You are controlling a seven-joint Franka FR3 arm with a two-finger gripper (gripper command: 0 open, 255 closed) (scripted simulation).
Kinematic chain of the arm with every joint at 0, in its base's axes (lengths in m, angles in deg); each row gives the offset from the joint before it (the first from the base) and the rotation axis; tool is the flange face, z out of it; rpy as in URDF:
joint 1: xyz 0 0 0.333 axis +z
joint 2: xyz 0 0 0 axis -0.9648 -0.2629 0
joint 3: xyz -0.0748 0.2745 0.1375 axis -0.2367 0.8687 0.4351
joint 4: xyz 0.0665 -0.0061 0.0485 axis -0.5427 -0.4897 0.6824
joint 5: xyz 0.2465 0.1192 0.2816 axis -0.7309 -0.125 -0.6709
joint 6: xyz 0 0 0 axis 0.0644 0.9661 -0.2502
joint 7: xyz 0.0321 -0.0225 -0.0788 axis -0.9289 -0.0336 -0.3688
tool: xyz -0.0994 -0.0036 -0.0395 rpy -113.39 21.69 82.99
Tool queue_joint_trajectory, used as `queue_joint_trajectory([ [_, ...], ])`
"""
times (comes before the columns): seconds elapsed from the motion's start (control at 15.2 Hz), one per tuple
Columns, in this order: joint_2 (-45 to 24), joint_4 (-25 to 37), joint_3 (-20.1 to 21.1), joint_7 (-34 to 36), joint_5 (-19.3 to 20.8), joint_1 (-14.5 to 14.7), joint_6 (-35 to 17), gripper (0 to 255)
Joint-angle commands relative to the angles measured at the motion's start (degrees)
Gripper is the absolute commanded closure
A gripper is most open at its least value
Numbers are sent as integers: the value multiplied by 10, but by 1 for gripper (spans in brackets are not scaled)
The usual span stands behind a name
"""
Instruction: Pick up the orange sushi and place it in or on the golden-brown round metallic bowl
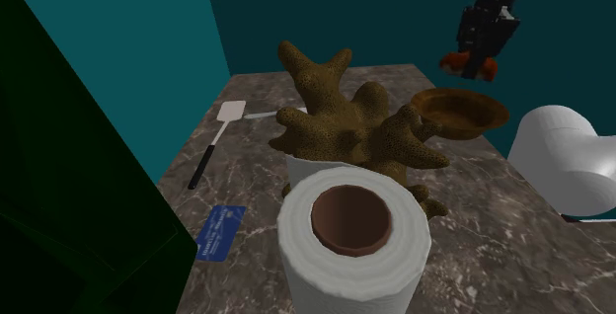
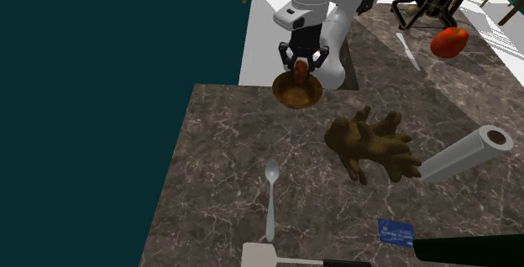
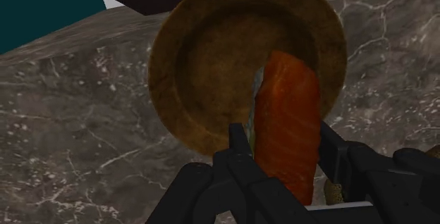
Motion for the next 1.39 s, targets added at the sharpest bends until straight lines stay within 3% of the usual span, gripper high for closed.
queue_joint_trajectory([
  [0.0, 21, -19, -2, -2, 2, -1, 2, 255],
  [0.73, 76, -125, -3, -7, 4, -4, -48, 255],
  [1.19, 76, -125, -3, -7, 4, -4, -48, 255],
  [1.25, 76, -125, -3, -7, 4, -4, -48, 0],
  [1.32, 76, -125, -3, -7, 4, -4, -48, 0],
])
